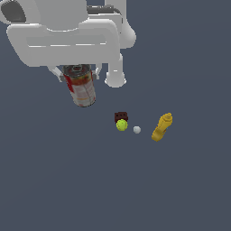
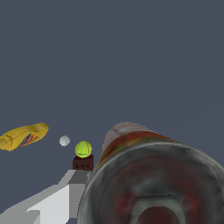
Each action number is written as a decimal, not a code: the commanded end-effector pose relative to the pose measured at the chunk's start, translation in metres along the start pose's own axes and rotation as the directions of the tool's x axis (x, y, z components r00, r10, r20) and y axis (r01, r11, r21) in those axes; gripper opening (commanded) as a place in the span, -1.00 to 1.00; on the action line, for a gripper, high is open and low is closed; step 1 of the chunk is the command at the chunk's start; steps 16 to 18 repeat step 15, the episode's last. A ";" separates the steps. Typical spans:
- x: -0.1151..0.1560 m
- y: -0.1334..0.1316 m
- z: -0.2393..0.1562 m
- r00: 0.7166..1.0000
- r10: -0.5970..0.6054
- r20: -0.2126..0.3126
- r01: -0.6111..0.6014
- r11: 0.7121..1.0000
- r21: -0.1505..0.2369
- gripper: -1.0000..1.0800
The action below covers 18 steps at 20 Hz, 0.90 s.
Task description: Pick up a designated object from a clutter of objects.
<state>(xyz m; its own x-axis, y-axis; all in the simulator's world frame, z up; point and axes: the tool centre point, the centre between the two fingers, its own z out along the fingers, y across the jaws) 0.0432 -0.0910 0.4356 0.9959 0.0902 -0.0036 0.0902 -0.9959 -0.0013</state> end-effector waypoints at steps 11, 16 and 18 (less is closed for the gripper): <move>0.013 0.025 -0.032 1.000 -0.001 -0.003 0.001 1.000 -0.002 -1.00; 0.014 0.026 -0.034 1.000 -0.001 -0.003 0.001 1.000 -0.002 -1.00; 0.014 0.026 -0.034 1.000 -0.001 -0.003 0.001 1.000 -0.002 -1.00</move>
